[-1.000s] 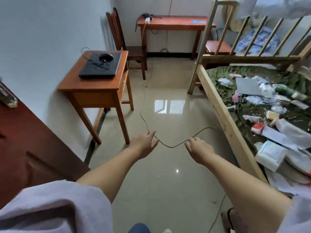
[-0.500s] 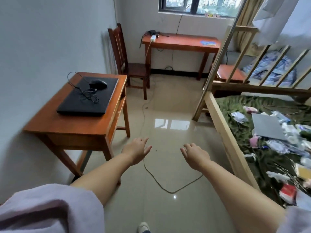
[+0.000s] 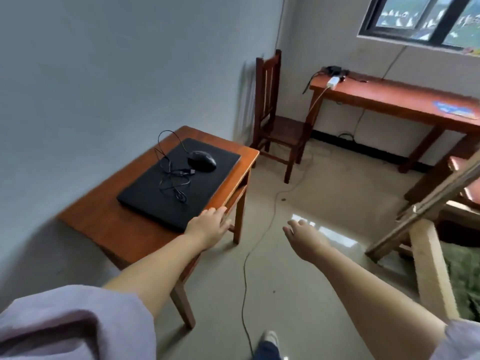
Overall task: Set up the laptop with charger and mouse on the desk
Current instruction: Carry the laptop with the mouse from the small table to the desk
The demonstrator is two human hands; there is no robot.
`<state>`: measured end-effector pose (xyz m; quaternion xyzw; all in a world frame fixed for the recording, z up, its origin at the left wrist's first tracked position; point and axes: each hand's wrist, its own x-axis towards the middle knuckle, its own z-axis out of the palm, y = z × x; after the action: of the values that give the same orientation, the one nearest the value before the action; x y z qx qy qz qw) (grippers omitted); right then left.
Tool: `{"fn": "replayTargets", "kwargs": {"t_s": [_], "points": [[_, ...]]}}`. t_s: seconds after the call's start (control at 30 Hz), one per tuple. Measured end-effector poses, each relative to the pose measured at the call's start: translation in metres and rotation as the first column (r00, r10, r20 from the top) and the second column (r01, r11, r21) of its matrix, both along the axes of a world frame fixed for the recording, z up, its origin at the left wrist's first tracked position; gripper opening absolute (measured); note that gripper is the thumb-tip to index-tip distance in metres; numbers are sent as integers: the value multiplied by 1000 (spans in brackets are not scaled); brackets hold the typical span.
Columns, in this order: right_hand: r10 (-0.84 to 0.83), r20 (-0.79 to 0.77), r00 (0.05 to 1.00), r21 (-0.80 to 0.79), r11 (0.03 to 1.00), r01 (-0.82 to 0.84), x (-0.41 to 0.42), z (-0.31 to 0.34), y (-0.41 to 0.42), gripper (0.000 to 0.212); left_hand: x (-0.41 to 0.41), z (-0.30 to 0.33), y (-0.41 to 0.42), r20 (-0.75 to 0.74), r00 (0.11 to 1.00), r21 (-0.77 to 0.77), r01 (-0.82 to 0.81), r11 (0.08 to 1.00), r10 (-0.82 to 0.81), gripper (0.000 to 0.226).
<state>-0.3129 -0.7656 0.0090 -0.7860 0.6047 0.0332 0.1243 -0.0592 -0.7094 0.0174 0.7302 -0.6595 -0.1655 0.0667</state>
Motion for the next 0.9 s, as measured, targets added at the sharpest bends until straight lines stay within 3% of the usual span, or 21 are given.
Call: {"fn": "replayTargets", "kwargs": {"t_s": [0.13, 0.27, 0.47, 0.63, 0.77, 0.9], "points": [[230, -40, 972, -26, 973, -231, 28, 5, -92, 33, 27, -1, -39, -33, 970, 39, -239, 970, 240, 51], [449, -155, 880, -9, 890, -456, 64, 8, -157, 27, 52, -5, -53, -37, 901, 67, -430, 900, 433, 50], [619, -122, 776, 32, 784, -620, 147, 0, -232, 27, 100, -22, -56, 18, 699, 40, -715, 698, 715, 47], [686, -104, 720, -43, 720, -692, 219, -5, -284, 27, 150, -41, -68, 6, 462, 56, -886, 461, 887, 47], [574, 28, 818, 35, 817, -575, 259, -12, -320, 40, 171, -48, -79, 47, 366, 12, -931, 366, 929, 45], [536, 45, 843, 122, 835, -537, 286, -26, -345, 49, 175, -53, -85, 89, 270, 17, -963, 269, 959, 46]]}}
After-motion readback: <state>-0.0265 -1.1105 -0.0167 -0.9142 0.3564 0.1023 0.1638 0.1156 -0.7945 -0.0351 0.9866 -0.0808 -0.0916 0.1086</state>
